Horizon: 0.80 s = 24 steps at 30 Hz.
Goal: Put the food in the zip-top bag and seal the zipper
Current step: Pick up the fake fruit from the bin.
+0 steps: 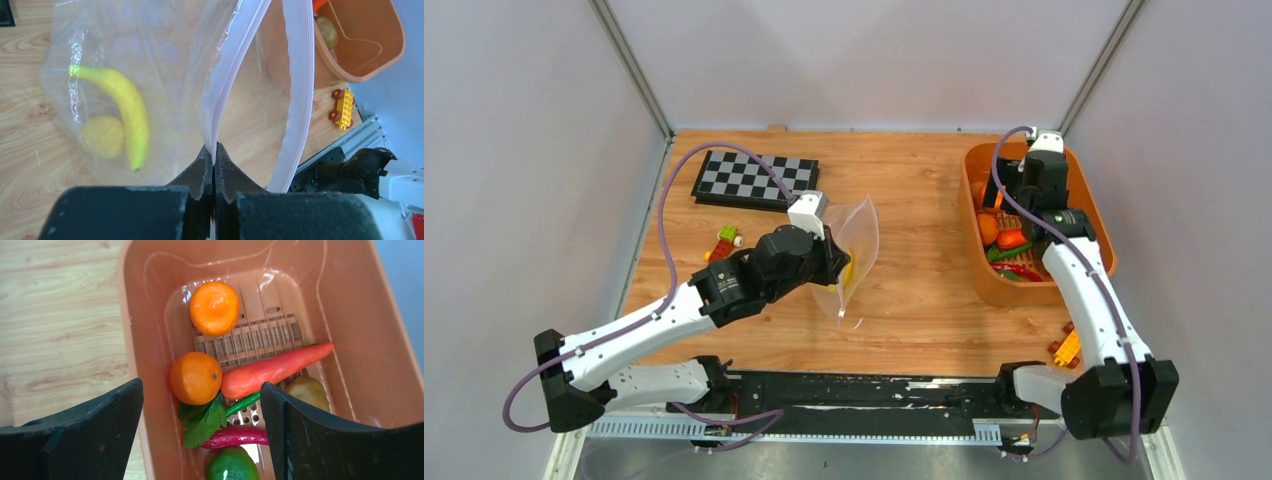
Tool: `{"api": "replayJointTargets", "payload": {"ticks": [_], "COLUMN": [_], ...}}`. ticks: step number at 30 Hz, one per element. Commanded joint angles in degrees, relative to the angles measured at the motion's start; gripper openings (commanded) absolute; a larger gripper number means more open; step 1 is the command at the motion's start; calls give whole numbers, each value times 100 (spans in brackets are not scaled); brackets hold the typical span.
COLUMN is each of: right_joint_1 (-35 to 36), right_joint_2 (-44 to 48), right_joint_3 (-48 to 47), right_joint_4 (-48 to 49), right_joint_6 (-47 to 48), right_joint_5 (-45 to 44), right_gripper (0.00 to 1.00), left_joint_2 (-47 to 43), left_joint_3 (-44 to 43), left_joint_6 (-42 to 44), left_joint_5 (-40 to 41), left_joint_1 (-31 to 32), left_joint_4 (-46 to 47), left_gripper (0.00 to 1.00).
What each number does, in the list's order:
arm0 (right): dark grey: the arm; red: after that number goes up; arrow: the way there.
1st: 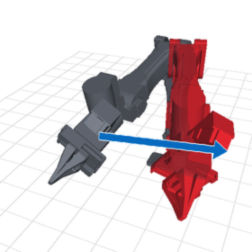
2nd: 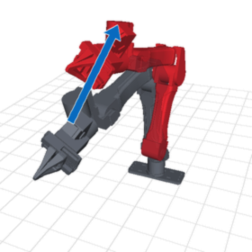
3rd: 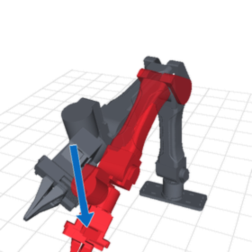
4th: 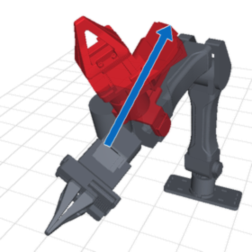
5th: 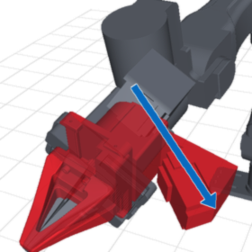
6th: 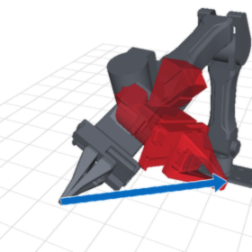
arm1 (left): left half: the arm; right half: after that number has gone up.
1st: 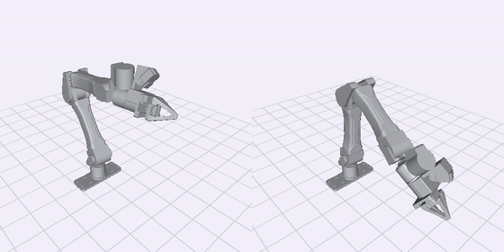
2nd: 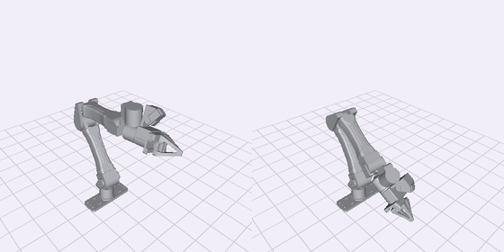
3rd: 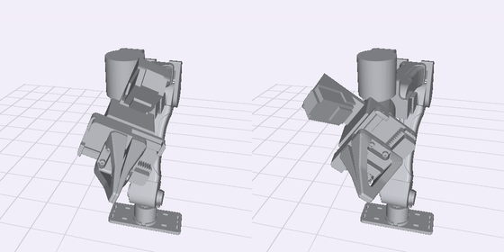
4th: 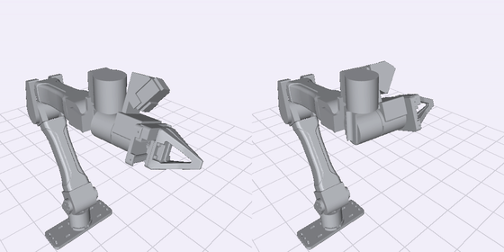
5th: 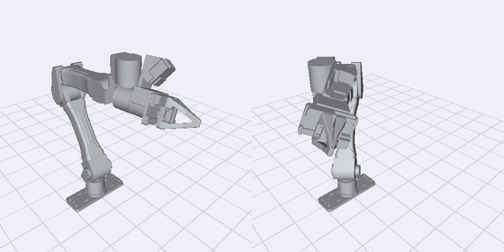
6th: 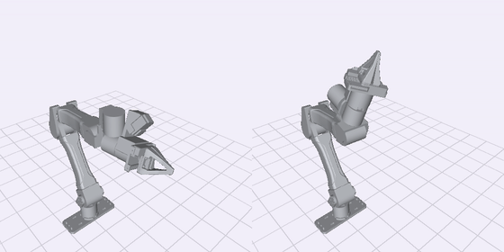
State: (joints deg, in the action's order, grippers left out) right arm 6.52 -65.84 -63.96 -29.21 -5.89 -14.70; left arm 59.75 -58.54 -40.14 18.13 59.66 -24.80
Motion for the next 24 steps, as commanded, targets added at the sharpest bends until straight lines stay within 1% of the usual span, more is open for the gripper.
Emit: {"api": "replayJointTargets", "payload": {"ticks": [1, 3, 5, 8, 11, 13, 14, 16, 17, 24], "right_joint_1": [-491, -605, -850, -936, -1127, -1241, -1275, -1292, -1311, -1381], "right_joint_2": [-456, -658, -903, -1212, -1776, -2102, -2231, -2501, -2631, -3449], "right_joint_3": [-578, -595, -738, -653, -845, -850, -897, -848, -815, -1087], "right_joint_4": [23, 141, 56, 502, 620, 837, 883, 1103, 1249, 1627], "right_joint_6": [50, -7, -21, -48, -230, -324, -362, -533, -622, -618], "right_joint_5": [787, 856, 1078, 1012, 1055, 1462, 1684, 1619, 1574, 2079], "right_gripper": [87, 87, 86, 87, 87, 87, 88, 93, 94, 97], "left_joint_2": [-129, -212, -286, -381, -453, -491, -508, -517, -513, -202], "left_joint_3": [101, 179, 239, 286, 282, 290, 299, 300, 312, 117], "left_joint_6": [130, 162, 185, 274, 345, 363, 378, 392, 393, 498], "left_joint_5": [-15, 88, 196, 278, 326, 325, 312, 290, 280, 23], "left_joint_1": [26, 22, 13, -12, -103, -166, -182, -193, -199, -245], "left_joint_4": [329, 406, 435, 404, 315, 276, 267, 230, 242, 142], "left_gripper": [0, 0, 0, 0, 0, 0, 0, 0, 0, 0]}}
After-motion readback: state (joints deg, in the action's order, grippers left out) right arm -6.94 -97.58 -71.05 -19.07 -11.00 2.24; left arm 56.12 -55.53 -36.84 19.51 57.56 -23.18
